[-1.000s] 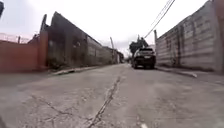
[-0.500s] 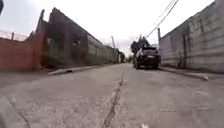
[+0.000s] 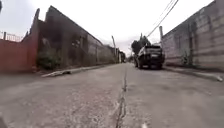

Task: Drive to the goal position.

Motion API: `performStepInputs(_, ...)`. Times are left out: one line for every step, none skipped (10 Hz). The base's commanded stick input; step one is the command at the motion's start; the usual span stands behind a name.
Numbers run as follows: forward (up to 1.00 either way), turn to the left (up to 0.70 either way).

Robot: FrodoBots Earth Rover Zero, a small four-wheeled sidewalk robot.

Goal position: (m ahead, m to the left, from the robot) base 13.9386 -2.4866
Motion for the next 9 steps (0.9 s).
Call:
performStepInputs(1.00, 0.00)
performStepInputs(1.00, 0.00)
performStepInputs(1.00, 0.00)
performStepInputs(1.00, 0.00)
performStepInputs(1.00, 0.00)
performStepInputs(1.00, 0.00)
performStepInputs(1.00, 0.00)
performStepInputs(1.00, 0.00)
performStepInputs(1.00, 0.00)
